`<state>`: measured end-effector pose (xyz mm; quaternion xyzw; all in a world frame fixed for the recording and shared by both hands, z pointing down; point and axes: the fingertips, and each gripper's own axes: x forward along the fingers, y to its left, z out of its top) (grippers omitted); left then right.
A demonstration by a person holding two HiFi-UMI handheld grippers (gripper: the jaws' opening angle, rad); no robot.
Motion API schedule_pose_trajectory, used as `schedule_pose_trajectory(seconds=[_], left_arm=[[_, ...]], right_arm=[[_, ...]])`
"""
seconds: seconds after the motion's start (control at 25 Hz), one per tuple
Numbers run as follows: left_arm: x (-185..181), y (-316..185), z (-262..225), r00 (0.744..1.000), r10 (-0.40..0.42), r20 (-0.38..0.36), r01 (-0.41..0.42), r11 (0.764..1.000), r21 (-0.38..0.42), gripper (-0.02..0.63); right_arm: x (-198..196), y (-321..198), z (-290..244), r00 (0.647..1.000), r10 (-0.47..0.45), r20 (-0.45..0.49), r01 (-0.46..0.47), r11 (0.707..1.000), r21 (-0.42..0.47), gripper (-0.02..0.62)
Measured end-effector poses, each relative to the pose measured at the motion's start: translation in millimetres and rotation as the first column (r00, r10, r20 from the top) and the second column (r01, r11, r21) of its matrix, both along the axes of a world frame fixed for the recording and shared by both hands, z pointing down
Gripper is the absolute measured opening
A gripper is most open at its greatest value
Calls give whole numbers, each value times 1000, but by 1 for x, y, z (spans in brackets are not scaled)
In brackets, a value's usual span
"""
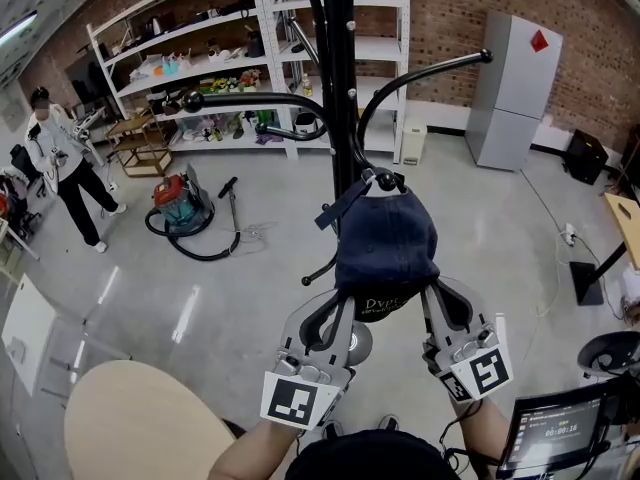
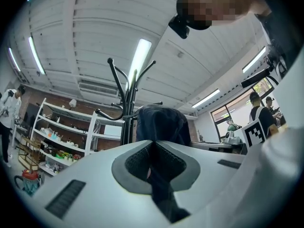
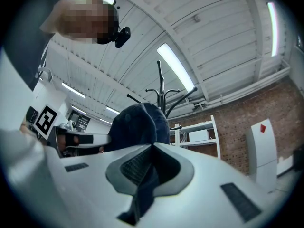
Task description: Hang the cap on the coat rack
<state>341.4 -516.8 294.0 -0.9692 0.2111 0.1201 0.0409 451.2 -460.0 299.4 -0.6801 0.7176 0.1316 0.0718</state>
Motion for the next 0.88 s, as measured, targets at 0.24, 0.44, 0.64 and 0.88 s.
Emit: schedule_pose_trajectory(seconds=[0.24,0.44,0.64,0.88], left_arm=[[7,-14,10,1000,-21,9,21,999,-32,19],[13,-21,10,999,-41,14,42,999,-18,19],[20,-35,17,997,-62,38,63,998,-11,20],[24,-45,23,995,-83,47,84,996,-22,19]], right_arm=[[9,-16,10,999,-15,37,16,999,-28,15],[15,-23,15,999,-20,38,22,999,-44,15],[22,-38,23,999,-28,37,30,998,-62,15],[27,-50,30,998,-37,47,40,997,-70,15]])
